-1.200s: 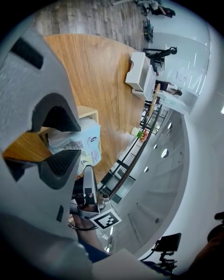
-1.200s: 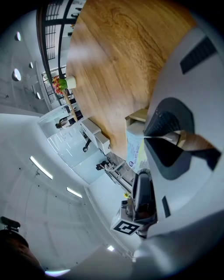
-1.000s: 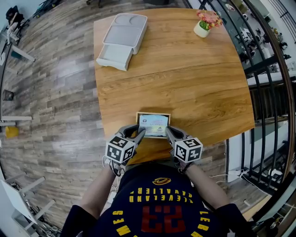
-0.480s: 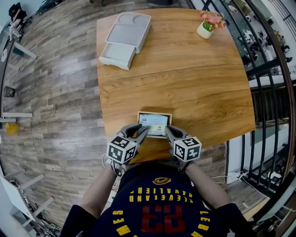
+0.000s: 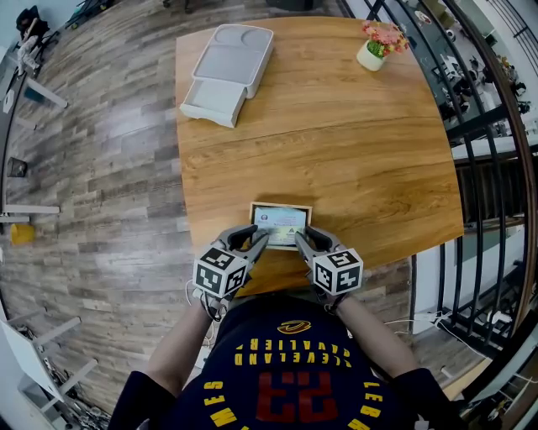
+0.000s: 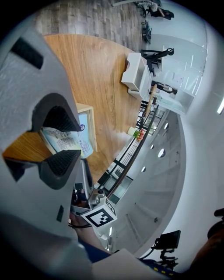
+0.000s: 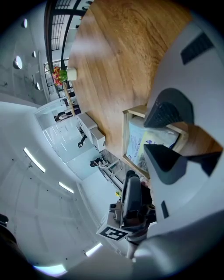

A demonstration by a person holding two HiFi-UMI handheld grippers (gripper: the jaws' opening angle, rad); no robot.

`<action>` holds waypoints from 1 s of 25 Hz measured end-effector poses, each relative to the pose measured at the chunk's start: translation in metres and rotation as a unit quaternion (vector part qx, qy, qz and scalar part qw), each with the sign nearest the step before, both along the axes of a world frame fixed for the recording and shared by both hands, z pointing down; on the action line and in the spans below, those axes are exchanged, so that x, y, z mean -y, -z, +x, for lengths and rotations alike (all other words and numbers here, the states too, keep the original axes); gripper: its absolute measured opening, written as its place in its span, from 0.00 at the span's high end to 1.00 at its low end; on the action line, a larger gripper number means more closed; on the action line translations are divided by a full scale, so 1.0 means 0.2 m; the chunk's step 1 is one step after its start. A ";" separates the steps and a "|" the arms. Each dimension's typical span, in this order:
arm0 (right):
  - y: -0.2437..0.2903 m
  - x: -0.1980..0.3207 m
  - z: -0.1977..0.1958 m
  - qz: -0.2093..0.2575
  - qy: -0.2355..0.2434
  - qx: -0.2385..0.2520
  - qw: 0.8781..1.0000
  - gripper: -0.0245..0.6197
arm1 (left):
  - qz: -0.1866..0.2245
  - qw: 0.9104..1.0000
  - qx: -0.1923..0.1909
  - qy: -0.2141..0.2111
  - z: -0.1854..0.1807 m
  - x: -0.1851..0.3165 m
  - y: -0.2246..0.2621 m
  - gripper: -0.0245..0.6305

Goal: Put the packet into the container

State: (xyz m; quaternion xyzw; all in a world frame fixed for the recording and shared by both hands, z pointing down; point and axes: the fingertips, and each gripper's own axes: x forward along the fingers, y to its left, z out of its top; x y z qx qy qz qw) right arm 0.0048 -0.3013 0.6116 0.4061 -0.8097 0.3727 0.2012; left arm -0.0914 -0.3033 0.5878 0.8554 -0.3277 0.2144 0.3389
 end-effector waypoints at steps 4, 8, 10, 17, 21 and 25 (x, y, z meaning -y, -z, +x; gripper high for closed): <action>0.05 0.01 0.00 0.015 -0.003 0.001 1.000 0.76 | 0.002 1.000 -0.005 0.000 0.01 -0.01 0.02 0.75; 0.12 0.03 0.01 0.032 -0.008 0.002 0.999 0.75 | 0.001 1.000 -0.025 0.010 0.01 0.00 0.07 0.75; 0.16 0.05 0.02 0.039 -0.013 0.009 0.999 0.75 | 0.000 0.999 -0.041 0.017 0.02 0.00 0.11 0.75; 0.30 0.07 0.02 0.060 -0.013 0.040 0.997 0.75 | 0.011 0.997 -0.069 0.018 0.07 -0.01 0.24 0.76; 0.44 0.11 0.01 0.081 -0.013 0.061 0.995 0.81 | 0.030 0.994 -0.098 0.028 0.08 0.03 0.37 0.79; 0.60 0.16 0.02 0.108 -0.014 0.082 0.991 0.90 | 0.060 0.990 -0.121 0.036 0.09 0.08 0.52 0.83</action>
